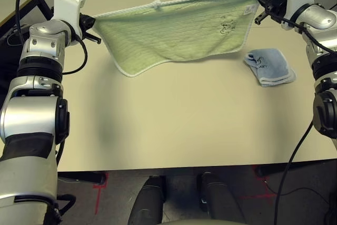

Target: Fold the towel and set it aside.

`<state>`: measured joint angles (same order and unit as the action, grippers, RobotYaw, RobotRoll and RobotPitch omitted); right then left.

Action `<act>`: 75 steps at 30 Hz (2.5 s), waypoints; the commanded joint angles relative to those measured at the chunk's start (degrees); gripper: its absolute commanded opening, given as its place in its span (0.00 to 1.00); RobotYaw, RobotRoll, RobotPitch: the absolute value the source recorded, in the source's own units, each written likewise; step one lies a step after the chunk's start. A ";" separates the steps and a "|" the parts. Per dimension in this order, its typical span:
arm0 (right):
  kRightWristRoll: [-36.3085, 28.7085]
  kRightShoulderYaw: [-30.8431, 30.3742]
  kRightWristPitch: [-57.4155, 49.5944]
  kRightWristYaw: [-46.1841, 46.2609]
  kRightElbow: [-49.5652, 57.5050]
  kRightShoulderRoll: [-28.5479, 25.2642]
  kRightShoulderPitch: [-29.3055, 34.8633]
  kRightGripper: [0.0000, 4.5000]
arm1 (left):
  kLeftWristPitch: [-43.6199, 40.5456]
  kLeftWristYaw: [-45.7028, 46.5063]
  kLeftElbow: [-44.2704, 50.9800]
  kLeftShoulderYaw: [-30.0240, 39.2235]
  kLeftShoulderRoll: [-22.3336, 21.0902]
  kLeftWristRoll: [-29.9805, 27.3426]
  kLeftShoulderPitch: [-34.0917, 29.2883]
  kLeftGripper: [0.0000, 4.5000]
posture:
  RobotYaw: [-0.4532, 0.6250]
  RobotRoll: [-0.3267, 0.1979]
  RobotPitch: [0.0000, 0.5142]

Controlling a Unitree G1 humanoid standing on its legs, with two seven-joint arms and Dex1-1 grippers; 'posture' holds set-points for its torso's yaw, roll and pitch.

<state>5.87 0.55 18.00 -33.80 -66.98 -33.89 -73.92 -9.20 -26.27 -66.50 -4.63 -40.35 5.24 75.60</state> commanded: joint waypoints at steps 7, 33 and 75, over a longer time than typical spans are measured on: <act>1.28 -0.05 -0.25 1.01 -3.18 -1.51 1.03 0.00 | 1.31 4.50 -5.18 0.35 0.39 3.40 0.78 0.00 | 0.48 0.62 0.28; 4.42 0.27 0.89 3.03 -6.03 -2.76 -4.73 0.00 | 2.68 5.15 -6.39 1.14 -1.15 4.01 4.94 0.00 | 0.50 0.62 0.46; -14.10 3.81 -2.43 -25.46 30.87 -4.99 38.89 0.00 | -31.96 -30.68 60.11 5.54 -19.48 -9.79 -51.34 0.00 | 0.48 0.62 0.59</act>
<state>-7.39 3.12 17.44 -58.88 -37.37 -37.58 -36.19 -38.52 -55.26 -6.83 1.48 -58.55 -4.12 26.33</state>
